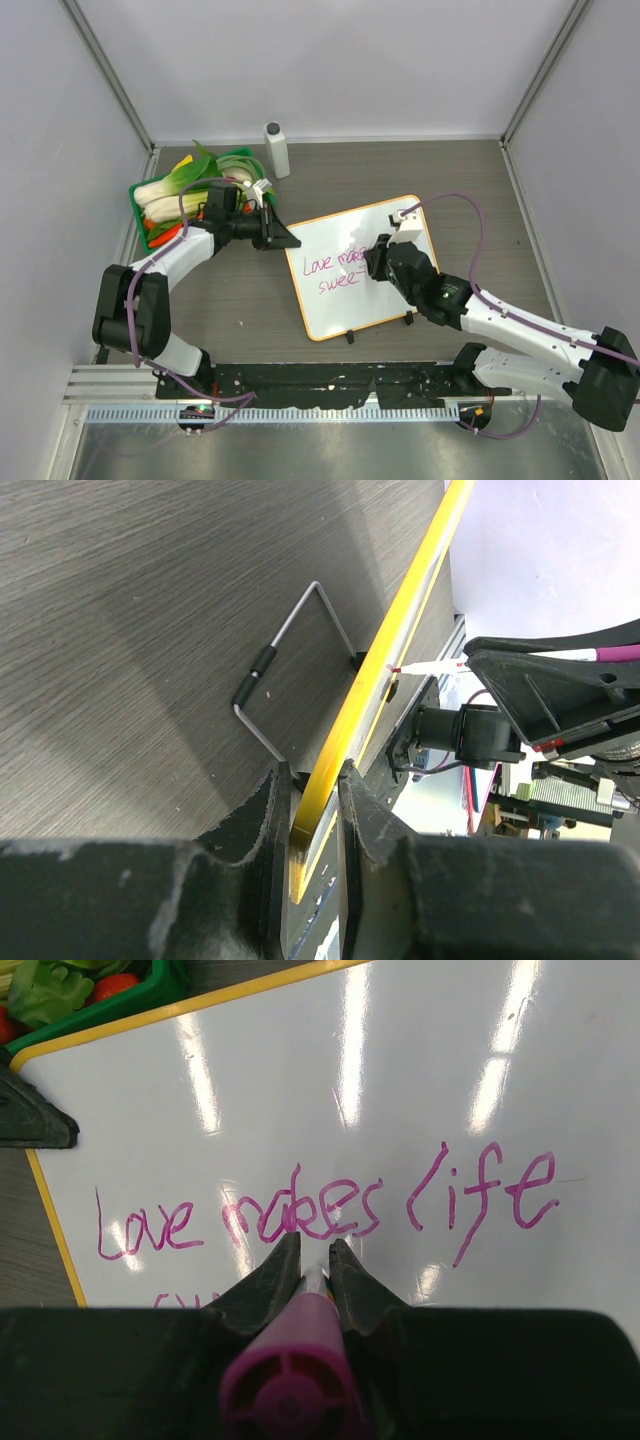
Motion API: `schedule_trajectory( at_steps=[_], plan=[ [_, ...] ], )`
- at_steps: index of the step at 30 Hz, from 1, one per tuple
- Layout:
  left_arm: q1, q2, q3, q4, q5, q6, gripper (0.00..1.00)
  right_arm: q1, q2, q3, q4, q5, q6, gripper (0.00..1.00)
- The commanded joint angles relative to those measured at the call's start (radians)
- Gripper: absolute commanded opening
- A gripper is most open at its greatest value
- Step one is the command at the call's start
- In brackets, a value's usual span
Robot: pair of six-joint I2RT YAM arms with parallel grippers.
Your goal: Write a sentence on the whiteboard
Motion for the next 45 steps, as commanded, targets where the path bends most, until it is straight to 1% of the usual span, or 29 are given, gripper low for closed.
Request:
schedule_trajectory(
  at_steps=[1, 6, 17, 29, 45],
  plan=[
    [-0.015, 0.036, -0.032, -0.081, -0.164, 0.049, 0.00, -0.002, -0.023, -0.034, 0.001, -0.008, 0.024, 0.01],
    [-0.016, 0.034, -0.029, -0.084, -0.164, 0.048, 0.00, -0.002, -0.052, -0.059, -0.022, -0.021, 0.038, 0.01],
    [-0.024, 0.037, -0.029, -0.089, -0.167, 0.048, 0.00, -0.002, -0.050, -0.076, -0.056, -0.061, 0.058, 0.01],
    [-0.026, 0.040, -0.028, -0.087, -0.167, 0.051, 0.00, -0.002, -0.077, -0.082, -0.091, -0.061, 0.064, 0.01],
    [-0.027, 0.039, -0.026, -0.092, -0.168, 0.052, 0.00, -0.002, -0.098, -0.053, -0.119, 0.016, 0.039, 0.01]
  ],
)
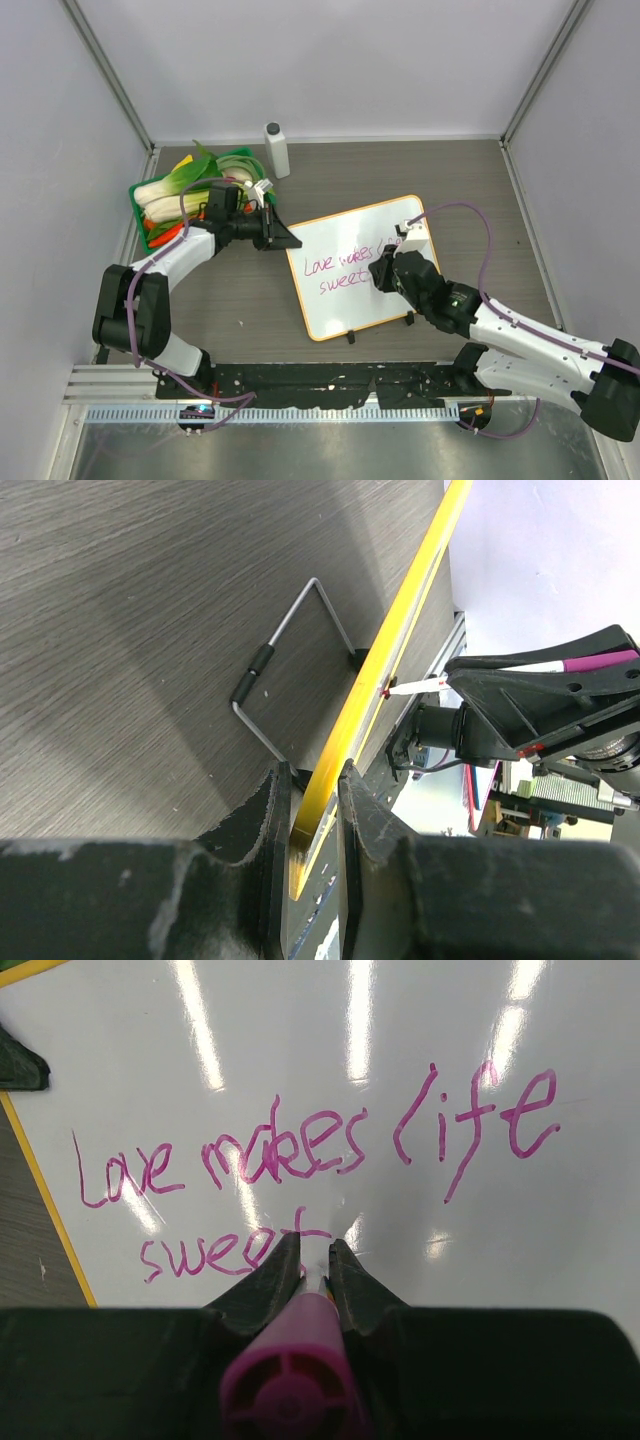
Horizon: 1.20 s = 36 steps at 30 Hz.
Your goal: Write a sentence on the whiteboard
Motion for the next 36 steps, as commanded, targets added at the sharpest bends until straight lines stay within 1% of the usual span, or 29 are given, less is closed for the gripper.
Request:
schedule_trajectory(
  at_steps=[1, 9, 14, 20, 36],
  plan=[
    [-0.020, 0.037, -0.026, -0.093, -0.170, 0.052, 0.00, -0.002, -0.005, 0.018, -0.034, 0.070, -0.028, 0.01],
    [-0.020, 0.030, -0.028, -0.094, -0.171, 0.053, 0.00, -0.002, -0.001, 0.073, -0.032, 0.105, -0.062, 0.01],
    [-0.021, 0.030, -0.028, -0.094, -0.173, 0.052, 0.00, -0.002, -0.038, 0.099, -0.028, 0.065, -0.073, 0.01],
    [-0.020, 0.034, -0.026, -0.094, -0.171, 0.052, 0.00, -0.002, -0.087, 0.098, -0.041, 0.085, -0.070, 0.01],
    [-0.021, 0.034, -0.028, -0.093, -0.171, 0.055, 0.00, -0.004, -0.034, 0.029, -0.011, 0.113, -0.062, 0.01]
  ],
)
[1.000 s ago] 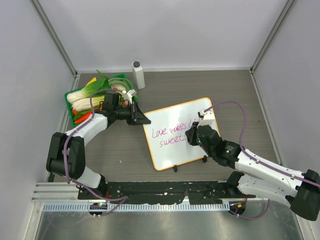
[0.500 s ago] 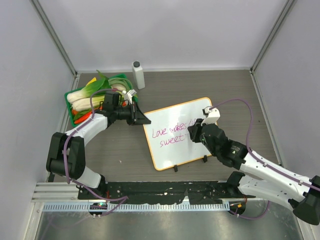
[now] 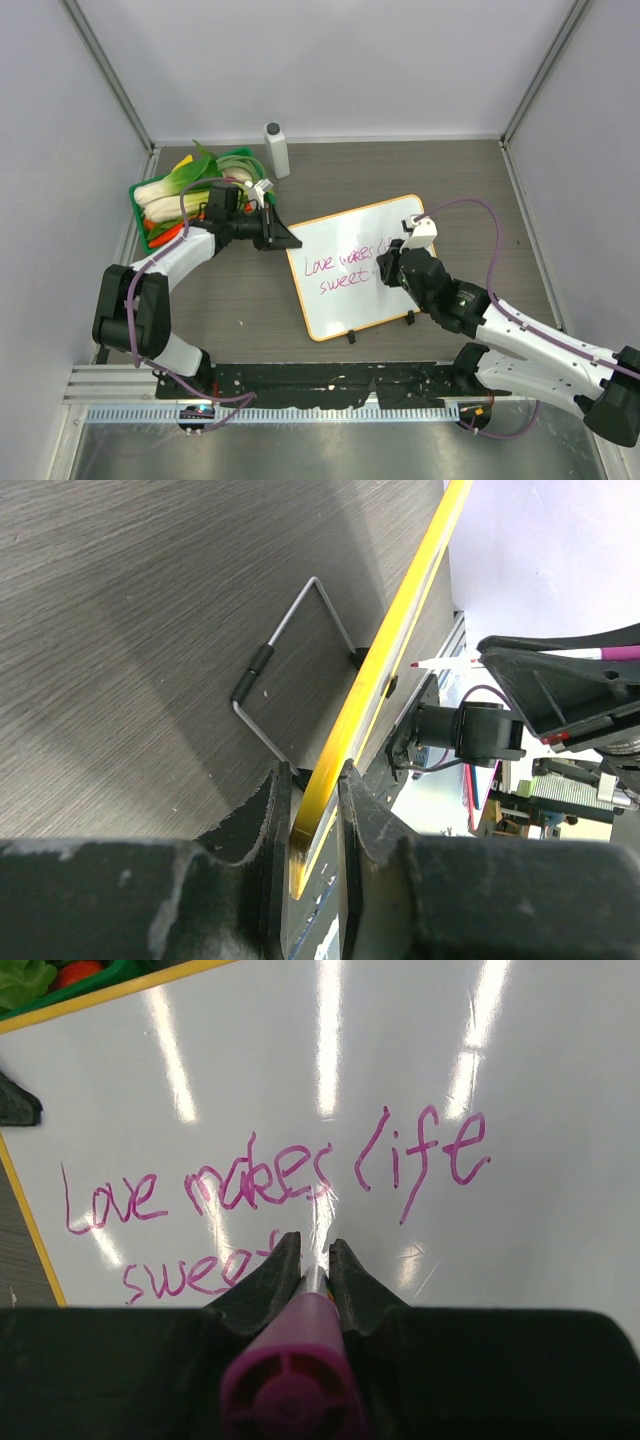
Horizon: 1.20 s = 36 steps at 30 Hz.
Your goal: Write a sentence on the whiteboard
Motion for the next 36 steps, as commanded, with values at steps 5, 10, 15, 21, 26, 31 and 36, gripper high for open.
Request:
schedule_trajectory(
  at_steps=[5, 10, 15, 21, 26, 31, 36],
  plan=[
    [-0.020, 0.035, -0.026, -0.095, -0.171, 0.055, 0.00, -0.004, 0.031, -0.051, 0.069, 0.028, 0.013, 0.01],
    [-0.019, 0.034, -0.026, -0.096, -0.173, 0.055, 0.00, -0.002, 0.043, -0.077, 0.073, 0.026, 0.020, 0.01],
    [-0.019, 0.034, -0.024, -0.098, -0.173, 0.055, 0.00, -0.004, 0.022, -0.077, 0.064, 0.031, 0.023, 0.01],
    [-0.019, 0.034, -0.023, -0.098, -0.173, 0.054, 0.00, -0.004, -0.024, -0.028, 0.029, 0.022, 0.020, 0.01],
    [-0.019, 0.032, -0.024, -0.095, -0.173, 0.055, 0.00, -0.004, -0.076, 0.010, -0.011, 0.023, 0.022, 0.02],
    [-0.019, 0.029, -0.023, -0.101, -0.176, 0.055, 0.00, -0.004, -0.103, 0.017, -0.029, 0.011, 0.046, 0.01],
    [-0.019, 0.014, -0.023, -0.110, -0.194, 0.063, 0.00, -0.004, -0.106, 0.001, -0.037, -0.027, 0.098, 0.01]
  ],
)
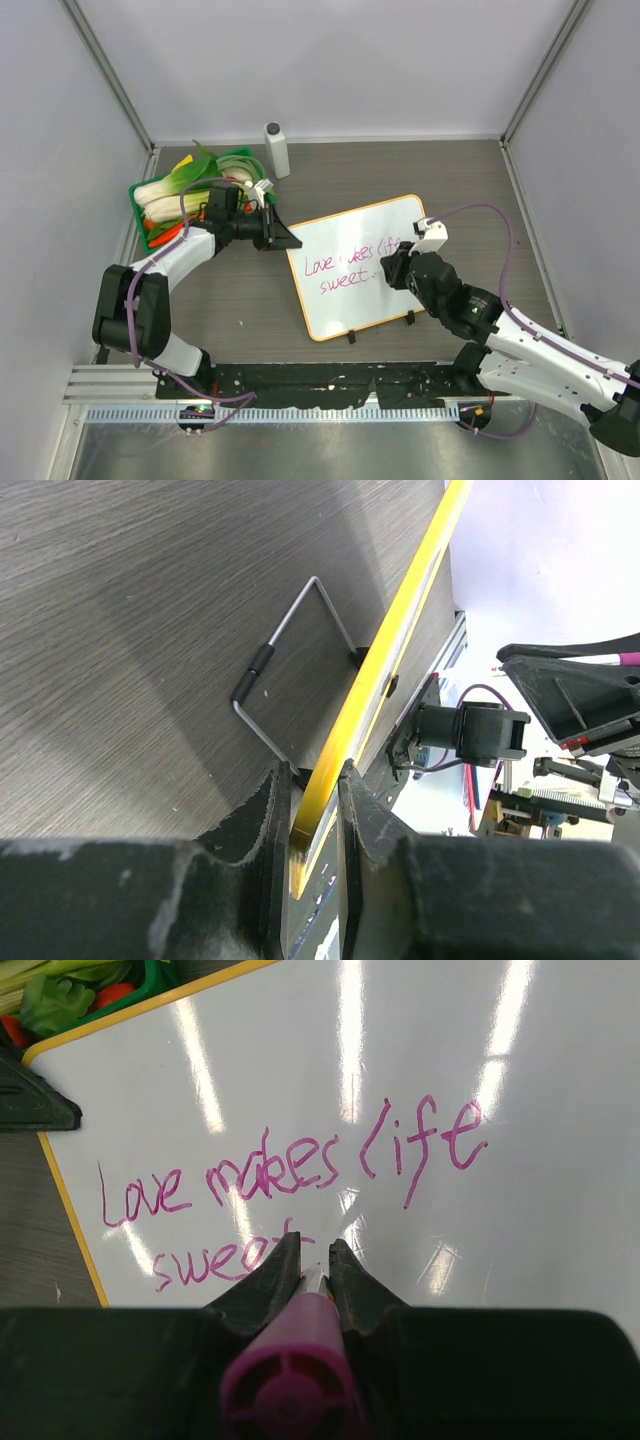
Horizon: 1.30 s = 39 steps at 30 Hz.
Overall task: Write a sentence on the whiteboard
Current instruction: Write a sentence on the whiteboard, then put down the whiteboard marker at the center of the board.
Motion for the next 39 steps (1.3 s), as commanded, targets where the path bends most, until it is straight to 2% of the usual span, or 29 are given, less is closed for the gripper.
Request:
schedule_trajectory(
  at_steps=[1, 7, 13, 28, 35, 39],
  plan=[
    [-0.017, 0.013, -0.020, -0.116, -0.200, 0.064, 0.00, -0.003, -0.011, 0.022, -0.006, -0.018, 0.063, 0.02],
    [-0.017, -0.006, -0.021, -0.116, -0.209, 0.069, 0.05, -0.004, -0.055, 0.023, -0.067, -0.047, 0.122, 0.01],
    [-0.017, -0.061, -0.034, -0.109, -0.254, 0.070, 0.39, -0.003, -0.149, -0.019, -0.158, -0.105, 0.266, 0.02],
    [-0.016, -0.257, -0.032, -0.074, -0.361, 0.053, 0.98, -0.003, -0.359, -0.119, -0.494, -0.304, 0.576, 0.01],
    [-0.016, -0.367, -0.037, -0.018, -0.446, 0.024, 1.00, -0.003, -0.494, -0.193, -0.618, -0.327, 0.739, 0.03],
    [-0.016, -0.417, -0.043, 0.023, -0.467, 0.004, 1.00, -0.003, -0.551, -0.224, -0.681, -0.300, 0.794, 0.18]
  ],
)
